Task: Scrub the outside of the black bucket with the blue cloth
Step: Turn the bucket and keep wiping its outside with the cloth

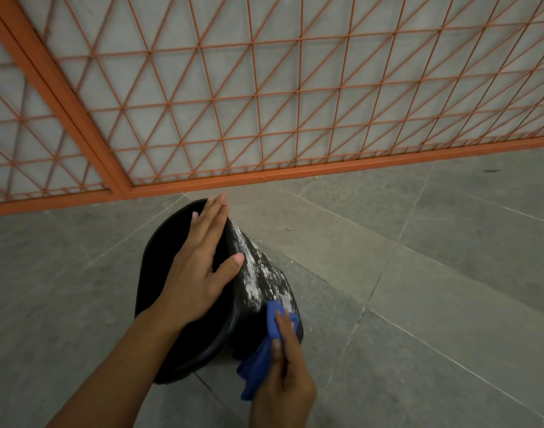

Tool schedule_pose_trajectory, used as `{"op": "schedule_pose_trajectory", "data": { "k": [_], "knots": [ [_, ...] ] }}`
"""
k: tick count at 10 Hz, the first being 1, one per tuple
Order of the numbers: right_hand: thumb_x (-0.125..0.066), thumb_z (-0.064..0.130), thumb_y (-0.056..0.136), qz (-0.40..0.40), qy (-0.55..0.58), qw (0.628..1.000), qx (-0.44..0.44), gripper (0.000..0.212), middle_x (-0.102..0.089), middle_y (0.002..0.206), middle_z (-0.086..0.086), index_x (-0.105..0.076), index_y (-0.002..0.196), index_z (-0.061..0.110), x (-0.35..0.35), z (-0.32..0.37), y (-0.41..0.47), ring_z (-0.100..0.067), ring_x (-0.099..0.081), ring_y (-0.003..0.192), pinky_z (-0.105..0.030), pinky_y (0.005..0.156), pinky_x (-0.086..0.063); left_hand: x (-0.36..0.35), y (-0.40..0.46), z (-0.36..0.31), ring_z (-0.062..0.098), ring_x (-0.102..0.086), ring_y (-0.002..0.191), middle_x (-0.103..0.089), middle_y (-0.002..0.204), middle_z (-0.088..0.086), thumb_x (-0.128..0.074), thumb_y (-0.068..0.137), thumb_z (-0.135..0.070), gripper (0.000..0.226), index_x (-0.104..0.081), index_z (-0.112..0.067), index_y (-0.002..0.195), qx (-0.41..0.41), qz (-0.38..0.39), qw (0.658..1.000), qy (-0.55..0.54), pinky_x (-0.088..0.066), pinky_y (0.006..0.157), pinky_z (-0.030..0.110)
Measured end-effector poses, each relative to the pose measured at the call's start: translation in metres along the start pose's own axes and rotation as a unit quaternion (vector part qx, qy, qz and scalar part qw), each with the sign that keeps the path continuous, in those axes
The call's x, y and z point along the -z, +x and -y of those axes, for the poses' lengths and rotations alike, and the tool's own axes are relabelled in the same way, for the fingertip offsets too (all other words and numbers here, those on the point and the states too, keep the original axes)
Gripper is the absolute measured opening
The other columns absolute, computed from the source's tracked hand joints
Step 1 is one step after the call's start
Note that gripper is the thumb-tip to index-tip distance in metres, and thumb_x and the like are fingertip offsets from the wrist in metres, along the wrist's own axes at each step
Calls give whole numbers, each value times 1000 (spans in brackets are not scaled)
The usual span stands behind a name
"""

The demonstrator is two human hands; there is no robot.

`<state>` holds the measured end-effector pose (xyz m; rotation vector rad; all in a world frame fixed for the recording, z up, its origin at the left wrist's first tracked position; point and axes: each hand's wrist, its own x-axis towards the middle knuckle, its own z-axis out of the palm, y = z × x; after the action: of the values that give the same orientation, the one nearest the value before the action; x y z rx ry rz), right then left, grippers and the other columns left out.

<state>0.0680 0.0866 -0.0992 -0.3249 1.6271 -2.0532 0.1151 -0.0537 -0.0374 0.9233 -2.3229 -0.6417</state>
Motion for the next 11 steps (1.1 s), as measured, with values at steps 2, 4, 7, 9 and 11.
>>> {"op": "schedule_pose_trajectory", "data": {
  "k": [2,4,7,9,11],
  "knots": [
    [-51,-5,87,98,-138,972,163,45,-55,129,2,-57,117,28,0,12,19,-9,-44,126,-16,105,-34,-8,-11,-17,-16,13,137,6,153,-29,-26,90,-55,65,-4,-33,147,-14,24,999,28,7,110,4],
    [-40,28,88,168,-144,971,88,34,-44,139,15,-49,115,46,5,10,24,-3,-31,134,-21,111,-26,-11,-17,-27,-7,-25,138,-42,143,-13,-44,90,-42,54,-48,-13,135,-22,-92,996,10,-12,117,16],
    [-34,30,87,295,-219,920,137,53,-17,140,42,-21,124,66,12,-2,14,10,-11,134,-4,107,-11,-2,-23,-16,0,-13,145,-23,155,-12,-30,95,-35,55,-27,-16,147,-11,-23,1000,3,-6,118,18],
    [-42,14,91,242,-184,949,85,46,-42,136,22,-41,121,49,8,11,28,-2,-34,132,-10,106,-24,-1,-25,-16,3,-1,147,-3,159,-13,-27,95,-39,62,-10,-17,151,-38,45,998,27,5,116,17],
    [-62,13,82,296,-230,925,58,46,-29,149,2,-51,127,18,0,21,26,-12,-18,140,-34,116,-20,3,-25,-10,5,2,147,2,160,-10,-27,94,-38,64,-9,-13,151,-30,50,998,9,5,117,19]
  ]
}}
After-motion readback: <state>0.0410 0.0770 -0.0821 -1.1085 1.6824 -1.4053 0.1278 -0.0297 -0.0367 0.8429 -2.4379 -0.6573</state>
